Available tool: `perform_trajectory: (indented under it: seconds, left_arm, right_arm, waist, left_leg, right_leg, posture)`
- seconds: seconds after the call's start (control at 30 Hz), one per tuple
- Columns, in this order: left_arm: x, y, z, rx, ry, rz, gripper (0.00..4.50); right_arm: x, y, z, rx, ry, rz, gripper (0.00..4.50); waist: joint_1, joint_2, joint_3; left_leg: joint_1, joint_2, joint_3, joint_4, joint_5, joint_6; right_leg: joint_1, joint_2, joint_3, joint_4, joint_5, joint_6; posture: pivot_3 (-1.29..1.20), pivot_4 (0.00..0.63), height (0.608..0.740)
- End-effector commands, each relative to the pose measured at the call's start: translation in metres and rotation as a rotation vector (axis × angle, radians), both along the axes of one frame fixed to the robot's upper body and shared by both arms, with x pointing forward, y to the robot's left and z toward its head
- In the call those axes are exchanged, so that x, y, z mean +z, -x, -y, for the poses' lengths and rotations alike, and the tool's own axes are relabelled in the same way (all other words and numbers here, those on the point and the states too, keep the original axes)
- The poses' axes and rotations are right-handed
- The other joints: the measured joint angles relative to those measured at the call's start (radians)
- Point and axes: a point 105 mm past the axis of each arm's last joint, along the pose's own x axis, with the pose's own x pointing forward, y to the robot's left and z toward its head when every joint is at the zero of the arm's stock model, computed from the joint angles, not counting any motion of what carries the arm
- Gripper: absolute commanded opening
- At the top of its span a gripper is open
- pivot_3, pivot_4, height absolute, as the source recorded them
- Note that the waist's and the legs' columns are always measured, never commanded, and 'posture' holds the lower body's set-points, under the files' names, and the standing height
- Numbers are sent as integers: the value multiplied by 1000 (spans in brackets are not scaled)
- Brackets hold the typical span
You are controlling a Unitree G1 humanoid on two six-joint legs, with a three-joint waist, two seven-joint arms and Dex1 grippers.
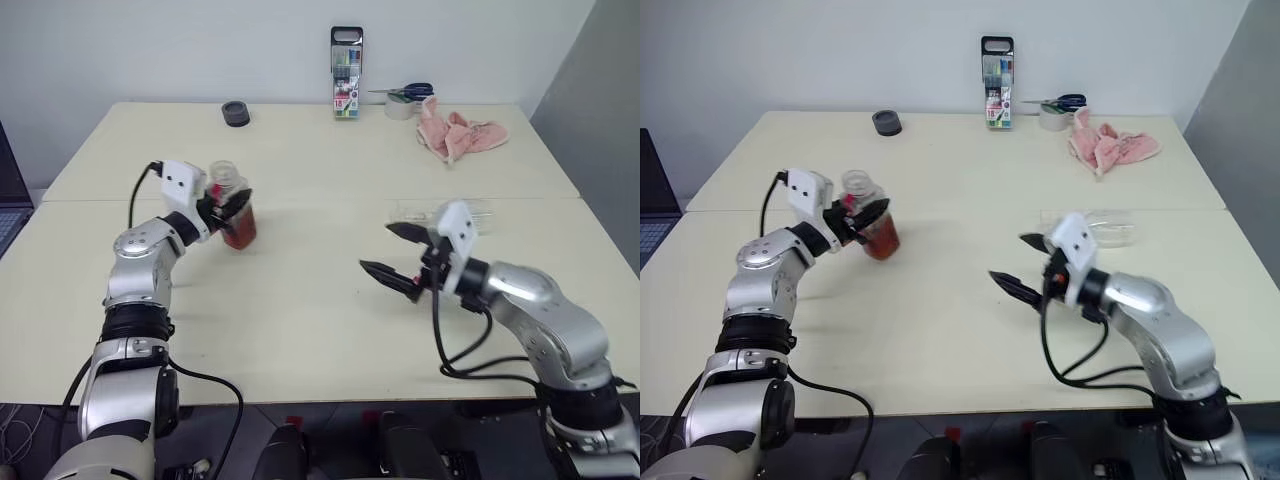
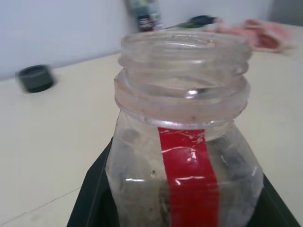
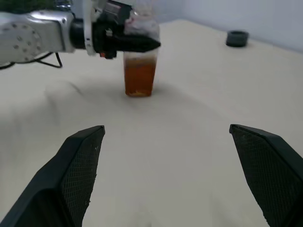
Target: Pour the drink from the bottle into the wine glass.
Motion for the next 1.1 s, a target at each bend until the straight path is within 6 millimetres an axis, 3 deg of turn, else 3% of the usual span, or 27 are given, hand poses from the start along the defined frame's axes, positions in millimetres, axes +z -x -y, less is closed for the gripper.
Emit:
perform_trajectory:
  seconds: [0.03,0.23,0.6,0.9,1.1]
  left_arm:
    - [26,1,-21,100,38,104,1671]
    - [24,2,-31,163,81,128,1671]
    - [6,11,-37,188,148,147,1670]
    - [-2,12,-38,198,131,126,4474]
    - [-9,13,-39,219,87,125,4474]
  right_arm:
    - [10,-10,-21,18,9,49,4500]
    - [15,-19,-47,52,20,98,4500]
    - [9,-10,-61,106,45,105,4500]
    - [10,-8,-64,115,44,110,4500]
    - [8,-9,-64,108,56,117,4500]
  waist:
    - [2,0,0]
    - [8,0,0]
    - [3,-1,0]
    - [2,-1,0]
    - [3,-1,0]
  left_leg:
    - [0,0,0,0,0,0]
    - [-1,-1,0,0,1,-3]
    - [-1,-1,0,0,2,-3]
    - [-1,-1,0,0,1,-2]
    - [-1,-1,0,0,1,-2]
  right_leg:
    - [0,-1,0,0,0,0]
    - [-1,-2,0,0,0,0]
    - [-2,-2,0,0,0,0]
    - [-2,-2,0,0,0,0]
    - [-2,-2,0,0,0,0]
  posture:
    - [0,150,740]
    - [0,150,740]
    - [0,150,740]
    - [0,150,740]
    - [0,150,740]
